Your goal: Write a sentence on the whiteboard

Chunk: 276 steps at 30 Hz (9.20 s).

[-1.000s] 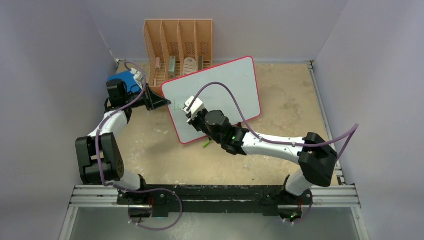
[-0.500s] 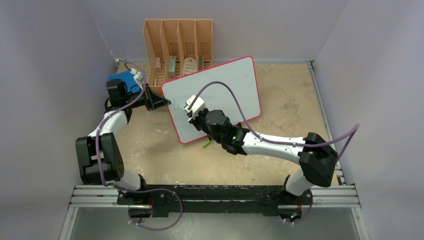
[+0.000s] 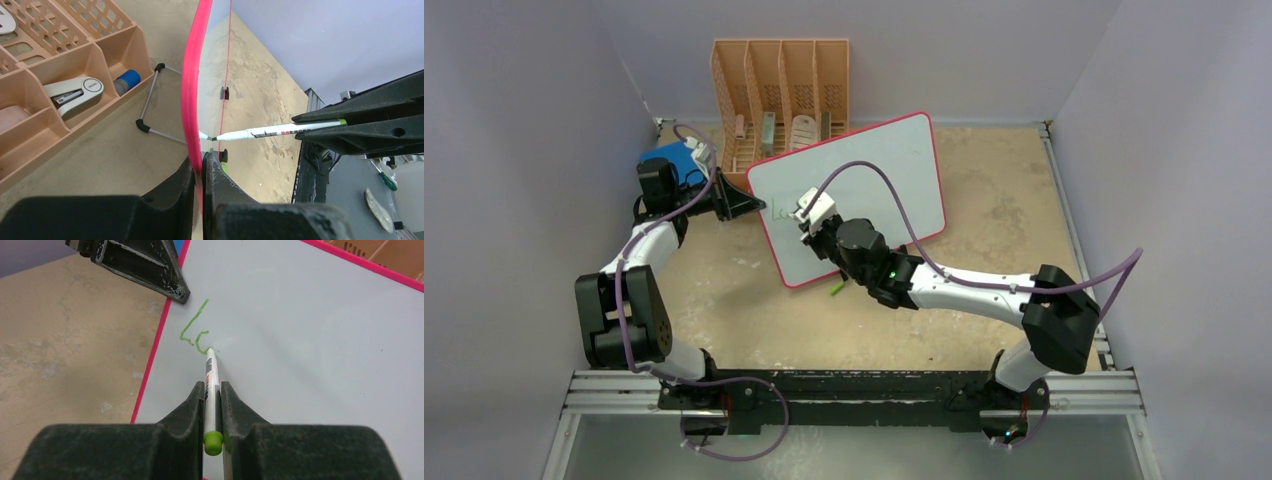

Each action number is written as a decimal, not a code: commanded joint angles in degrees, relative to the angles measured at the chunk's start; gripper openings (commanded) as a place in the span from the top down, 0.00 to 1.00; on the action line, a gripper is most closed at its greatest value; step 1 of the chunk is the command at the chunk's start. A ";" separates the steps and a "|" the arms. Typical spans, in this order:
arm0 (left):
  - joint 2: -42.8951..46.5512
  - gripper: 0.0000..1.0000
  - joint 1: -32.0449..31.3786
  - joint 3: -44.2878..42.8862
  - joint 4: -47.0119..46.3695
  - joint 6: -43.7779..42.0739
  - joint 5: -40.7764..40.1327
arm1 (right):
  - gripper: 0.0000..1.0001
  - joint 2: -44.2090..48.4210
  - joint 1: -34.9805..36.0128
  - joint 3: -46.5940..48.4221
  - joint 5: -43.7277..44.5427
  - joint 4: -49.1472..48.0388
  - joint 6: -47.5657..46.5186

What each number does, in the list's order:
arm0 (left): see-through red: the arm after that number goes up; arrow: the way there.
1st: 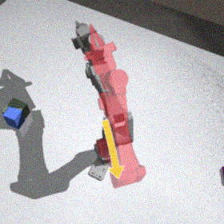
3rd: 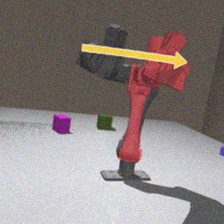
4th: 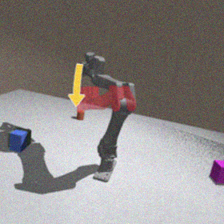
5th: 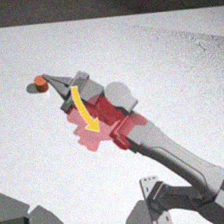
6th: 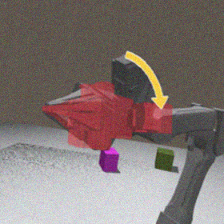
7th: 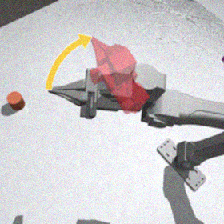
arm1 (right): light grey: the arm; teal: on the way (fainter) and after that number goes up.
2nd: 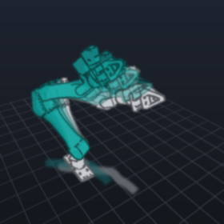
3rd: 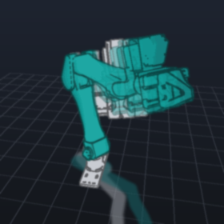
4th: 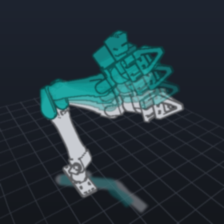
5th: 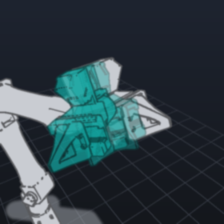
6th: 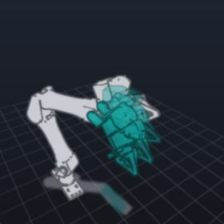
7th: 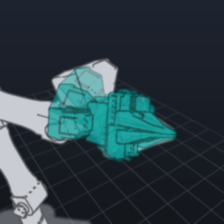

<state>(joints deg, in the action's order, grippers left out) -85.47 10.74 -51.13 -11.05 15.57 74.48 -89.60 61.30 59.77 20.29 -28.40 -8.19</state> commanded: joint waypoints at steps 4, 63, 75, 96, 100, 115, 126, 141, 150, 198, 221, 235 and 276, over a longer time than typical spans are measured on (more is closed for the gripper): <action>1.00 1.00 -0.99 -1.64 -0.64 -2.57 0.76 | 1.00 0.89 -1.24 2.58 2.95 -3.28 -0.47; 1.07 1.00 -0.96 -1.62 -0.56 -2.48 0.31 | 1.00 4.66 -1.00 0.44 -1.26 -4.41 -0.78; 1.10 1.00 -0.93 -1.66 -0.69 -2.48 0.32 | 1.00 3.60 -1.28 -0.95 0.88 -6.26 -0.34; 1.09 1.00 -0.98 -1.69 -0.60 -2.40 0.41 | 1.00 1.37 -1.36 0.78 0.58 -6.78 -0.43; 1.08 1.00 -0.94 -1.72 -0.56 -2.41 0.40 | 1.00 1.27 -1.42 0.87 0.85 -7.00 -0.42; 1.18 1.00 -0.99 -1.77 -0.49 -2.48 0.41 | 1.00 0.73 -1.63 0.99 0.79 -5.85 -0.43; 1.18 1.00 -0.97 -1.77 -0.51 -2.48 0.41 | 1.00 2.52 -1.62 -0.83 0.60 -3.93 0.93; 1.28 1.00 -0.99 -1.74 -0.38 -2.51 0.31 | 1.00 3.99 -1.62 -3.04 1.59 -2.74 1.85; 1.27 1.00 -0.91 -1.68 -0.38 -2.57 0.23 | 1.00 4.52 -1.62 -3.69 1.59 -2.44 2.12; 1.36 1.00 -0.93 -1.71 -0.27 -2.57 0.05 | 1.00 6.78 -2.85 -1.67 -1.38 -4.18 0.36; 1.45 1.00 -0.94 -1.70 -0.07 -2.74 -0.21 | 1.00 6.33 -4.26 -3.62 -2.25 -3.67 2.27; 1.40 1.00 -0.95 -1.71 -0.13 -2.65 -0.12 | 1.00 5.25 -4.26 -3.18 -2.48 -3.66 2.24; 1.45 1.00 -0.99 -1.73 0.06 -2.74 -0.04 | 1.00 5.80 -5.61 -4.05 0.46 -2.63 1.95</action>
<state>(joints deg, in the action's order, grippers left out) -85.47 10.72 -51.33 -10.59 15.44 74.41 -85.12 56.53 55.77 18.52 -29.47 -6.42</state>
